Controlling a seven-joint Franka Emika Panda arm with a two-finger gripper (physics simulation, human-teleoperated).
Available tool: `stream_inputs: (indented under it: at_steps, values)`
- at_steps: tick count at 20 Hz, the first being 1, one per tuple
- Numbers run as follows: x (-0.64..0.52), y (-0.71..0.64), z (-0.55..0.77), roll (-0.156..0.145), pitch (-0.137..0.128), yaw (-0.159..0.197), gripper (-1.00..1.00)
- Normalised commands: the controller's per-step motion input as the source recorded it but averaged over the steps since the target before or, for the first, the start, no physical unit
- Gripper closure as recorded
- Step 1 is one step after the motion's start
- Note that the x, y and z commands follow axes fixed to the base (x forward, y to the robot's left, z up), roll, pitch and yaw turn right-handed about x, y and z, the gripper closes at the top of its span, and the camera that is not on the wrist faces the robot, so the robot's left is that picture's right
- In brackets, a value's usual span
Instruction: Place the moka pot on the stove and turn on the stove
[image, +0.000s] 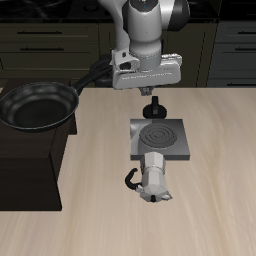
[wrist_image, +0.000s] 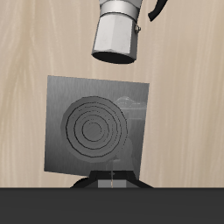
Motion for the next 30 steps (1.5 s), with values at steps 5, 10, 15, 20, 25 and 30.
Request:
stream_inputs:
  at_steps: [5,10,15,20,25,30]
  values:
    - [-0.16,0.1,-0.02,0.034,-0.002,-0.003,1.0]
    - [-0.14,-0.03,-0.17,0.005,0.029,-0.003,1.0]
    - [-0.09,-0.06,-0.05,-0.04,-0.041,0.012,1.0]
    - [-0.03,-0.06,-0.18,-0.026,0.026,0.006,1.0]
    - [-0.08,0.07,-0.03,0.021,0.01,-0.008,1.0]
    - [-0.11,0.06,-0.06,0.014,0.002,0.024,1.0]
